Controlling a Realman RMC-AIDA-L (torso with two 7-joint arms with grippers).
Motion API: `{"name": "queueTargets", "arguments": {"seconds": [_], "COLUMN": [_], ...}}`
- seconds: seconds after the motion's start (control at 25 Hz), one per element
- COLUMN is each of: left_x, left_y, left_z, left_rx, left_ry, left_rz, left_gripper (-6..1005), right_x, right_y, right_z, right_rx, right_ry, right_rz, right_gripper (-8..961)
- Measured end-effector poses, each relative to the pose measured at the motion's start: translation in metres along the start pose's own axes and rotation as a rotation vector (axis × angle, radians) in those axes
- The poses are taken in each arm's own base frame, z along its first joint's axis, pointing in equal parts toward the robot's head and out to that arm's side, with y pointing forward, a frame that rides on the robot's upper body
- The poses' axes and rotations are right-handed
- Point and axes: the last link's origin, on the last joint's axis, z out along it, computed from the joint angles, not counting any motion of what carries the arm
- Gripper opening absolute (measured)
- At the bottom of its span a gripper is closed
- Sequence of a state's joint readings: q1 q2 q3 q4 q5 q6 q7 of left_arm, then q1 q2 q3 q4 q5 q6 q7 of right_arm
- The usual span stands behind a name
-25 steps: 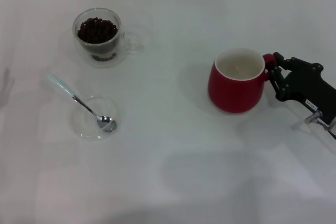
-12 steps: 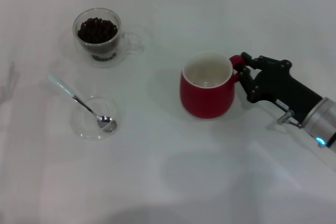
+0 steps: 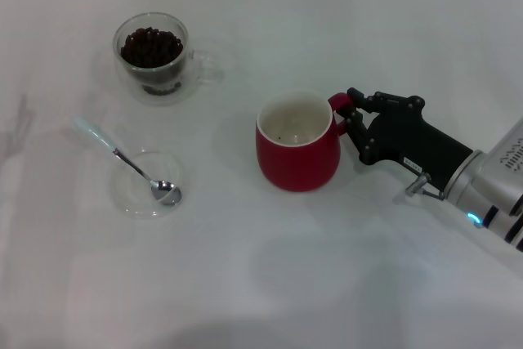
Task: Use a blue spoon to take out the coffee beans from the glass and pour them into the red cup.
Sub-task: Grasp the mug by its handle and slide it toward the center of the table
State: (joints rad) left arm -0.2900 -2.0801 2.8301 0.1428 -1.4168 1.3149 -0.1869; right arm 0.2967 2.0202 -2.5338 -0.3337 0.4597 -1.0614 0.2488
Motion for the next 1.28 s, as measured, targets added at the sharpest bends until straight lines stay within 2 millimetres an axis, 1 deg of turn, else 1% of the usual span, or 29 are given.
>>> {"name": "queueTargets", "arguments": {"seconds": [0.68, 0.88, 1.08, 1.28], "left_x": [0.000, -0.001, -0.001, -0.001], "left_y": [0.001, 0.002, 0.002, 0.001], "left_z": [-0.001, -0.001, -0.001, -0.001], "left_rx": [-0.009, -0.012, -0.011, -0.011], "left_ry": [-0.002, -0.004, -0.004, -0.005], "left_rz": [0.003, 0.003, 0.003, 0.007], "left_gripper": [887, 888, 888, 888], "right_x": [0.006, 0.006, 0.007, 0.007], "right_y": [0.009, 0.009, 0.008, 0.007], "right_z": [-0.005, -0.004, -0.008, -0.013], "right_rx": [-0.066, -0.062, -0.055, -0.053], "right_ry": [0.029, 0.027, 0.025, 0.019], "right_rz": [-0.040, -0.031, -0.018, 0.018], "right_gripper": [165, 138, 293, 502]}}
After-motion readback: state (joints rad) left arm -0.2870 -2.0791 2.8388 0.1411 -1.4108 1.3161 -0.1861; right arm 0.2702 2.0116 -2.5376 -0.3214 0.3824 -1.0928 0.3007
